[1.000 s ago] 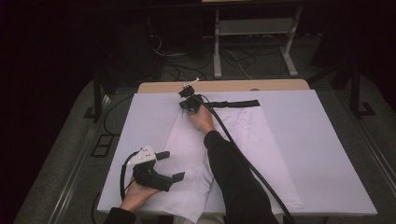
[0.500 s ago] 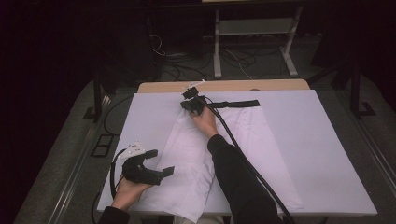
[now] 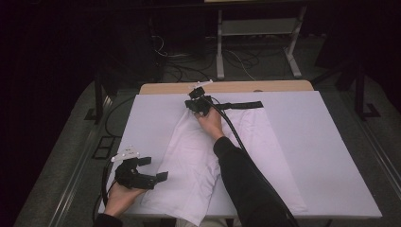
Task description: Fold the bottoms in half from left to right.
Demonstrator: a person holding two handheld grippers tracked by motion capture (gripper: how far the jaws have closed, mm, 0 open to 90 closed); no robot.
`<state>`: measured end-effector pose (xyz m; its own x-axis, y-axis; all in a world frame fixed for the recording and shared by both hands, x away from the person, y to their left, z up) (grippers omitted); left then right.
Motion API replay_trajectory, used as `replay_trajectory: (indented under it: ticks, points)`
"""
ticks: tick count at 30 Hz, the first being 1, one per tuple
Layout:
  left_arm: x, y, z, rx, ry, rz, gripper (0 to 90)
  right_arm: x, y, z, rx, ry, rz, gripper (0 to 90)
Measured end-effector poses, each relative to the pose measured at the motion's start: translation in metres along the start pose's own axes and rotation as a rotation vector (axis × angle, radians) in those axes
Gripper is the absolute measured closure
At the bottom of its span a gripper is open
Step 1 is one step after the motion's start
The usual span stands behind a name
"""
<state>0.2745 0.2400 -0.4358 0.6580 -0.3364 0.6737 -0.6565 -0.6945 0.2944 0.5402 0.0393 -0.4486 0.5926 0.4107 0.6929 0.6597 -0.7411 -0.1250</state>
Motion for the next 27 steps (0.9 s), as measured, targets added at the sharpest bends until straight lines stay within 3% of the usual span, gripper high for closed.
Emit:
replay_trajectory:
  ticks: [13, 27]
  points:
    - [-0.016, -0.01, -0.015, 0.006, -0.032, -0.047, 0.0, -0.004, -0.004, -0.006, 0.019, 0.011, -0.02, 86.1]
    - [-0.026, -0.007, -0.015, -0.015, -0.083, -0.048, 0.0, -0.007, -0.003, -0.01, 0.028, 0.026, -0.012, 86.1]
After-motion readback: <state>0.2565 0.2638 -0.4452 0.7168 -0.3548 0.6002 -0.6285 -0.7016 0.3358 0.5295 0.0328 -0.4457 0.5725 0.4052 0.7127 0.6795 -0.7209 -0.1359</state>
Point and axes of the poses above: each handheld gripper's, and its own axes: z roughly forward along the jaws, x roughly out of its top, y roughly to its right, the point moved 3 cm from there along z, roughly forward along the jaws, and after that the axes turned 10 degrees about -y, right-handed, at the moved point
